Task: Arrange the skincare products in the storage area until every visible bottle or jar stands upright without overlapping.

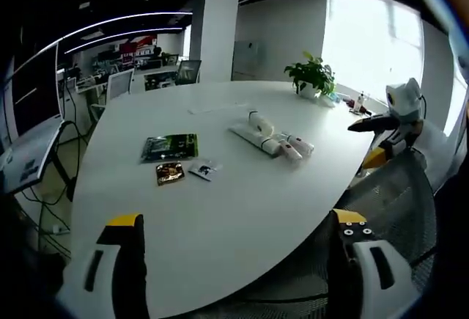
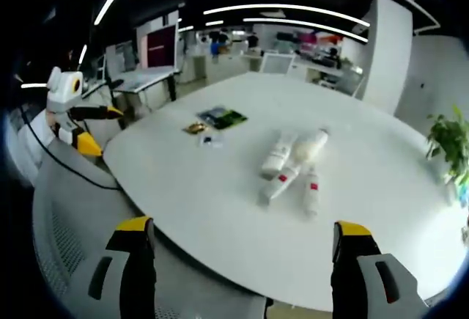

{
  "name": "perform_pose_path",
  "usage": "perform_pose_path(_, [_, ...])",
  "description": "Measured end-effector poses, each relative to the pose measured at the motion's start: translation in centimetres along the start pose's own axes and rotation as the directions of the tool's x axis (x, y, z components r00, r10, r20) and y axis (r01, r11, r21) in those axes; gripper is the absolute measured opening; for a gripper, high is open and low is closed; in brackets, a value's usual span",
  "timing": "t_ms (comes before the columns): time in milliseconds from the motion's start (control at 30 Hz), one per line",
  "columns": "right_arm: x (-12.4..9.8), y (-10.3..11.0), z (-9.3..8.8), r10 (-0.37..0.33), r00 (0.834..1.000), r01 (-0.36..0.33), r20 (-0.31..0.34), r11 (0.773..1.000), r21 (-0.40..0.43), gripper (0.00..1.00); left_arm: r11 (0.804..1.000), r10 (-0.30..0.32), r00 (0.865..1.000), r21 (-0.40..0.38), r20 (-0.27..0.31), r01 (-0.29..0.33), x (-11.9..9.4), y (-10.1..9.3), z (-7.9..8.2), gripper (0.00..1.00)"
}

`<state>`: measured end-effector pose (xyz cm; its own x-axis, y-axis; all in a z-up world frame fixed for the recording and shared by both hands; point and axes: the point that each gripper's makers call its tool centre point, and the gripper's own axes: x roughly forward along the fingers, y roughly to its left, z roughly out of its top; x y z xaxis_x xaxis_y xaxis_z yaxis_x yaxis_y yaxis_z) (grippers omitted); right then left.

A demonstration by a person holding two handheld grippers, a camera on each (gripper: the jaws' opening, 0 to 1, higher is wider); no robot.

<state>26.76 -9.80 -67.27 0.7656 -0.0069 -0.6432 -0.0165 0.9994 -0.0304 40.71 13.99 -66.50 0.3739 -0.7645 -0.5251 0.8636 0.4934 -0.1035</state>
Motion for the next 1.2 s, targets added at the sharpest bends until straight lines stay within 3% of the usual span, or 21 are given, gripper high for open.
perform_pose_path(700, [-0.02, 0.14, -0.05, 0.0, 1.0, 0.0, -0.005, 1.0, 0.001, 1.0, 1.0, -0.014, 1.0, 0.003, -0.009, 0.014, 0.03, -0.25, -0.14, 0.99])
perform_pose_path(1200, [0.13, 0.47, -0.01, 0.006, 1.0, -0.006, -0.007, 1.0, -0.018, 1.0, 1.0, -0.008, 1.0, 0.014, 0.016, 0.008, -0.11, -0.27, 0.29, 0.99])
